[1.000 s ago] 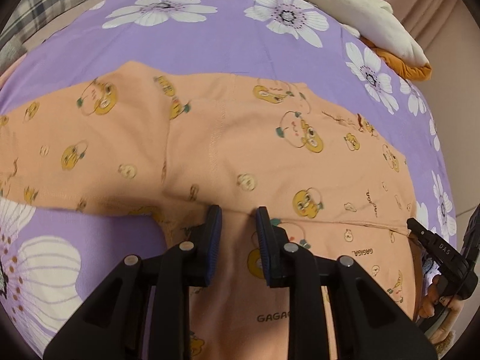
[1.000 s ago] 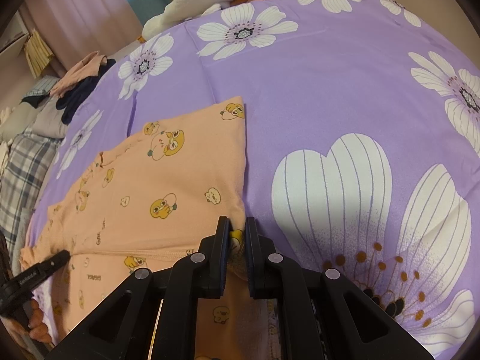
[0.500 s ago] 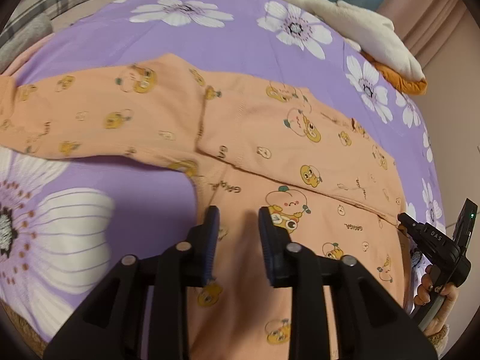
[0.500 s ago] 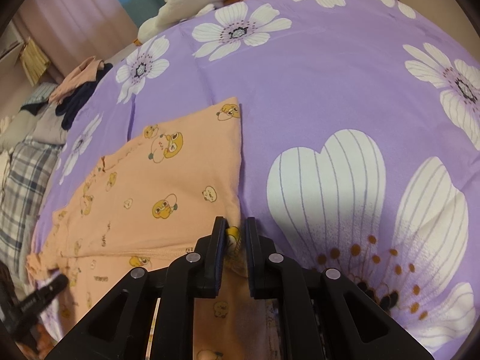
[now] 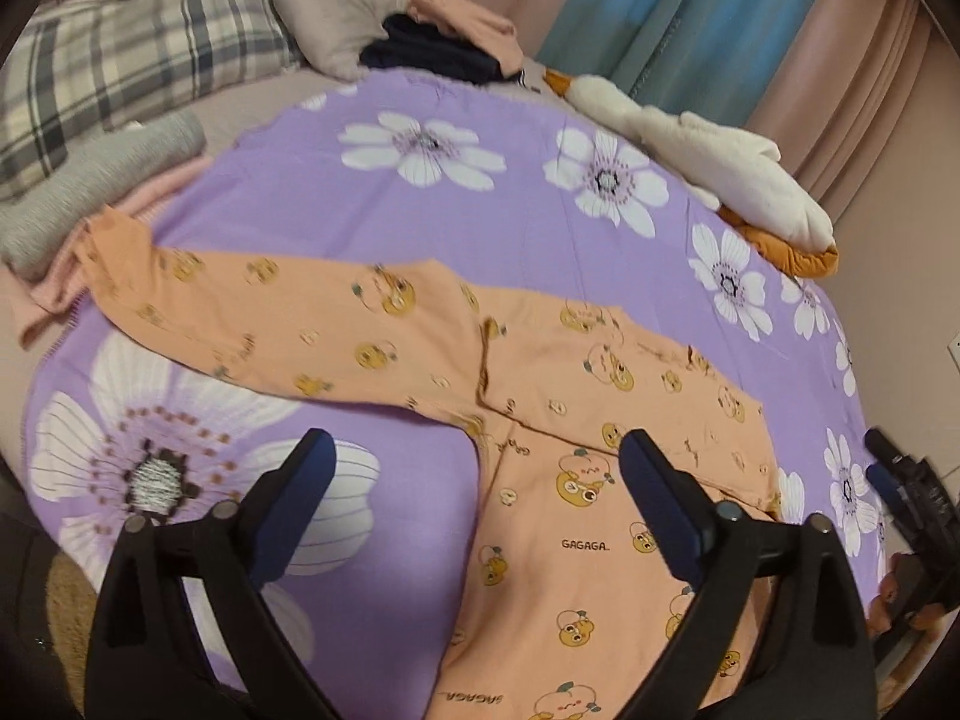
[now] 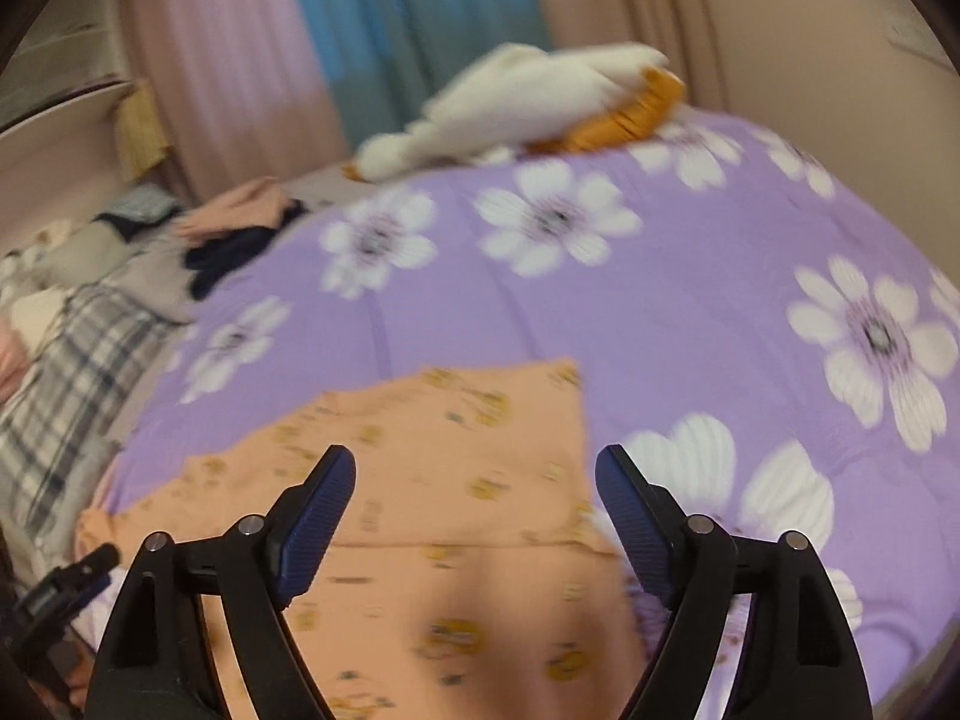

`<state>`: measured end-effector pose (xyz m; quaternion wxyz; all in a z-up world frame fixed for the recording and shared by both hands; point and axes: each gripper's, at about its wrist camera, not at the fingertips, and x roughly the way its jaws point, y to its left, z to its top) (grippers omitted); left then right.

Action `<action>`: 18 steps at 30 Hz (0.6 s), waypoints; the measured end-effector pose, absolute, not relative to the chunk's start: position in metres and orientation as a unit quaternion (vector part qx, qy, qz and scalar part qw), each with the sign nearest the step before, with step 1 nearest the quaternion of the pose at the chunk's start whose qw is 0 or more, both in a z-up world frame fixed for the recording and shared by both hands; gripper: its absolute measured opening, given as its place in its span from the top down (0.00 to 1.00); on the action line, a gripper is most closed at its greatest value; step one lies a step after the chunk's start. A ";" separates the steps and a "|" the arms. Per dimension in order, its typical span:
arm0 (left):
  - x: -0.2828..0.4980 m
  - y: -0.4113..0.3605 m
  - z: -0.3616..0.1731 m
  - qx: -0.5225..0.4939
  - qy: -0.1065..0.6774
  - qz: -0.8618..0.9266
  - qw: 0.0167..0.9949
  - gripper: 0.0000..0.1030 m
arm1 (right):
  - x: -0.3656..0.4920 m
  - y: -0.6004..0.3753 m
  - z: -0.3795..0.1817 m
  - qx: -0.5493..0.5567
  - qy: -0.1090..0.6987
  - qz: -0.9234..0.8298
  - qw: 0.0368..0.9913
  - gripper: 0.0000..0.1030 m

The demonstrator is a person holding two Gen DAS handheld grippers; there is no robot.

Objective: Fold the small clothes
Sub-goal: 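Open both tools and lift them off the sleeper, then move the left tool to the other sleeve cuff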

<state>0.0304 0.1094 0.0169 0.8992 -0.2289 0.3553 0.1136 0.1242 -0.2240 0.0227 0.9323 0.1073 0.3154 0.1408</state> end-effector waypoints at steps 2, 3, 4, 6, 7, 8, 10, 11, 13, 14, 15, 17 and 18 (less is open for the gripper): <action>0.024 0.111 0.021 -0.221 0.346 0.118 0.904 0.03 | 0.119 -0.214 0.033 0.112 0.299 0.156 0.935 0.16; 0.020 0.111 0.023 -0.216 0.342 0.123 0.906 0.03 | 0.117 -0.212 0.034 0.113 0.291 0.159 0.937 0.09; 0.017 0.112 0.025 -0.212 0.339 0.130 0.907 0.02 | 0.112 -0.210 0.035 0.114 0.279 0.161 0.940 0.04; 0.013 0.116 0.024 -0.207 0.339 0.132 0.908 0.01 | 0.105 -0.209 0.031 0.117 0.268 0.160 0.943 0.03; 0.012 0.117 0.022 -0.207 0.339 0.132 0.908 0.01 | 0.103 -0.208 0.028 0.118 0.270 0.162 0.942 0.03; 0.011 0.118 0.021 -0.206 0.340 0.132 0.908 0.01 | 0.104 -0.207 0.025 0.117 0.276 0.165 0.940 0.03; 0.009 0.121 0.019 -0.204 0.343 0.132 0.907 0.01 | 0.103 -0.206 0.022 0.116 0.285 0.167 0.937 0.03; 0.008 0.122 0.018 -0.206 0.343 0.132 0.907 0.01 | 0.102 -0.205 0.021 0.117 0.288 0.166 0.936 0.03; 0.007 0.125 0.016 -0.212 0.344 0.133 0.905 0.01 | 0.102 -0.204 0.018 0.120 0.292 0.153 0.937 0.02; 0.007 0.126 0.015 -0.214 0.344 0.133 0.904 0.01 | 0.100 -0.204 0.017 0.119 0.295 0.149 0.936 0.02; 0.006 0.127 0.014 -0.215 0.344 0.135 0.904 0.01 | 0.098 -0.201 0.015 0.114 0.302 0.141 0.936 0.01; 0.004 0.130 0.013 -0.218 0.343 0.139 0.903 0.01 | 0.099 -0.197 0.012 0.101 0.309 0.137 0.936 0.01; 0.004 0.134 0.011 -0.222 0.343 0.140 0.902 0.01 | 0.099 -0.195 0.010 0.097 0.311 0.137 0.936 0.01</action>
